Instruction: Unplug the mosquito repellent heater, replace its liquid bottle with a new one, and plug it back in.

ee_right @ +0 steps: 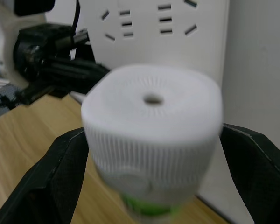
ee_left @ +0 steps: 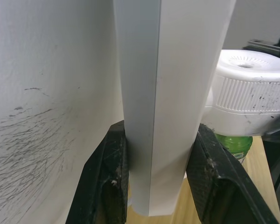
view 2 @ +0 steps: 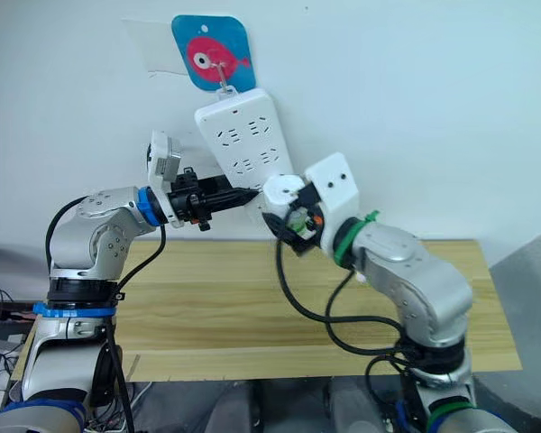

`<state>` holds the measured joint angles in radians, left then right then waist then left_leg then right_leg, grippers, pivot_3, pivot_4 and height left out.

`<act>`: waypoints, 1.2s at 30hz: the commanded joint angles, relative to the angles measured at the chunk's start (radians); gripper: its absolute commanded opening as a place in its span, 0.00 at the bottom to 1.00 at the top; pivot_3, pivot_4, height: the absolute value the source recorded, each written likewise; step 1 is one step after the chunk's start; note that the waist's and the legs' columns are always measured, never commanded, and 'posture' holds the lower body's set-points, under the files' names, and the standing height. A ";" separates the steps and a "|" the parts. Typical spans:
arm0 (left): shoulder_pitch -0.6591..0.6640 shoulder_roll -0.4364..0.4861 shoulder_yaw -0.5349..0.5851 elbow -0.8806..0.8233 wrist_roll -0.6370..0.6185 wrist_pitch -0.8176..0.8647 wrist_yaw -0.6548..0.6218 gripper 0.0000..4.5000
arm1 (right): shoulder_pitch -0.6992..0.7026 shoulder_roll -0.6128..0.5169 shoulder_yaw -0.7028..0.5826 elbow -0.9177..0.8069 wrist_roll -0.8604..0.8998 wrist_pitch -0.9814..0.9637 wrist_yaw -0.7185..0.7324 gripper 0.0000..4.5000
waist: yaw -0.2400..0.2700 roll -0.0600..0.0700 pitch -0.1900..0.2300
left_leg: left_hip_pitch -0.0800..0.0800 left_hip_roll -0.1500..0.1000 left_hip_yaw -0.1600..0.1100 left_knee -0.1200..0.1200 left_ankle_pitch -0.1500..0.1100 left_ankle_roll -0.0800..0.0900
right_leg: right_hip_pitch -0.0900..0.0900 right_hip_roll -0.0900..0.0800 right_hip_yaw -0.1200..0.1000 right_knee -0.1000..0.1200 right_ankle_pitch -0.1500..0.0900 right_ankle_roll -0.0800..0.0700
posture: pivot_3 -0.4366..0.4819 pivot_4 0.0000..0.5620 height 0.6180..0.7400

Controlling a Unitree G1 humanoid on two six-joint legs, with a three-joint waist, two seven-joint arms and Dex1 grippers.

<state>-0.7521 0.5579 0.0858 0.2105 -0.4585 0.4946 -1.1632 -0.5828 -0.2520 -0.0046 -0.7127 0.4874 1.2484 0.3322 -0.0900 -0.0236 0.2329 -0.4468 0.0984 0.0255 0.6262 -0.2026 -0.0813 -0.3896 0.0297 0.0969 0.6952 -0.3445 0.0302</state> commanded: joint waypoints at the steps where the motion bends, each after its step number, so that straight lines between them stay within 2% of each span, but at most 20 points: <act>1: -0.014 0.017 -0.019 0.039 0.020 -0.034 -0.021 0.29 | 0.068 -0.079 -0.066 -0.086 0.114 -0.051 0.133 0.99 | 0.000 0.000 0.000 | 0.000 0.000 0.000 0.000 0.000 0.000 | 0.000 0.000 0.000 0.000 0.000 0.000 | 0.29 0.37 1.00; 2: -0.018 0.019 -0.021 0.054 0.027 -0.049 -0.020 0.29 | 0.094 -0.110 -0.066 -0.093 0.130 -0.080 0.170 0.99 | -0.001 0.000 0.000 | 0.000 0.000 0.000 0.001 0.000 0.000 | 0.000 0.000 0.000 0.001 0.000 0.000 | 0.29 0.37 1.00; 4: -0.031 0.023 -0.018 0.093 0.033 -0.069 -0.024 0.29 | 0.123 -0.145 -0.056 -0.086 0.151 -0.134 0.224 0.91 | -0.001 0.000 0.000 | 0.000 0.000 0.000 0.001 0.000 0.000 | 0.000 0.001 0.000 0.001 0.000 0.000 | 0.30 0.37 1.00; 5: -0.037 0.026 -0.015 0.110 0.033 -0.075 -0.028 0.44 | 0.125 -0.152 -0.047 -0.076 0.157 -0.161 0.239 0.86 | -0.001 0.000 0.000 | 0.000 0.000 0.000 0.002 0.000 0.000 | 0.000 0.001 0.000 0.002 0.000 0.000 | 0.30 0.37 1.00; 6: -0.040 0.030 -0.013 0.121 0.034 -0.080 -0.035 0.49 | 0.124 -0.151 -0.040 -0.064 0.165 -0.180 0.246 0.79 | -0.006 0.000 0.000 | 0.001 0.000 0.000 0.002 0.000 0.000 | 0.000 0.001 0.000 0.002 0.000 0.000 | 0.31 0.36 1.00; 13: 0.020 0.088 0.021 0.063 0.022 -0.064 -0.023 0.97 | 0.108 -0.135 0.066 0.019 0.139 -0.316 0.266 0.25 | -0.019 0.000 0.000 | 0.001 0.001 0.000 0.002 0.000 0.000 | 0.000 0.002 0.000 0.002 0.000 0.000 | 0.35 0.37 1.00; 14: 0.029 0.095 0.024 0.053 0.019 -0.060 -0.020 1.00 | 0.109 -0.135 0.074 0.027 0.137 -0.329 0.266 0.16 | -0.019 0.000 0.000 | 0.001 0.001 0.000 0.002 0.000 0.000 | 0.000 0.002 0.000 0.002 0.000 0.000 | 0.35 0.37 1.00; 16: 0.078 0.136 0.043 0.001 0.013 -0.051 -0.022 1.00 | 0.104 -0.132 0.103 0.050 0.123 -0.362 0.271 0.01 | -0.018 0.000 0.000 | 0.001 0.001 -0.001 0.002 0.000 0.000 | 0.000 0.002 0.000 0.002 0.000 0.000 | 0.36 0.37 1.00; 21: 0.230 0.250 0.091 -0.165 -0.013 -0.038 -0.053 1.00 | 0.086 -0.127 0.169 0.137 0.057 -0.457 0.275 0.01 | -0.015 0.000 0.000 | 0.001 0.002 -0.001 0.002 0.000 0.000 | 0.000 0.002 0.000 0.003 0.000 0.000 | 0.42 0.39 1.00; 29: 0.345 0.331 0.155 -0.432 -0.173 0.137 -0.031 1.00 | 0.070 -0.091 0.244 0.199 0.006 -0.523 0.274 0.01 | 0.033 -0.001 0.001 | 0.002 0.002 -0.001 0.003 0.000 0.000 | 0.000 0.001 0.000 0.004 0.000 0.000 | 0.46 0.40 1.00; 36: 0.374 0.348 0.181 -0.479 -0.218 0.187 0.012 1.00 | 0.040 -0.026 0.269 0.267 -0.050 -0.556 0.233 0.01 | 0.041 -0.001 0.001 | 0.002 0.002 -0.001 0.003 0.000 0.000 | 0.000 0.001 0.000 0.005 0.000 0.000 | 0.47 0.39 1.00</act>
<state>-0.3823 0.8879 0.2325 -0.2427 -0.6593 0.6791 -1.1607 -0.5301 -0.2854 0.2609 -0.4367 0.4498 0.7186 0.5784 -0.0489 -0.0244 0.2336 -0.4447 0.0999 0.0245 0.6294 -0.2025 -0.0813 -0.3893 0.0312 0.0966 0.7002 -0.3446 0.0299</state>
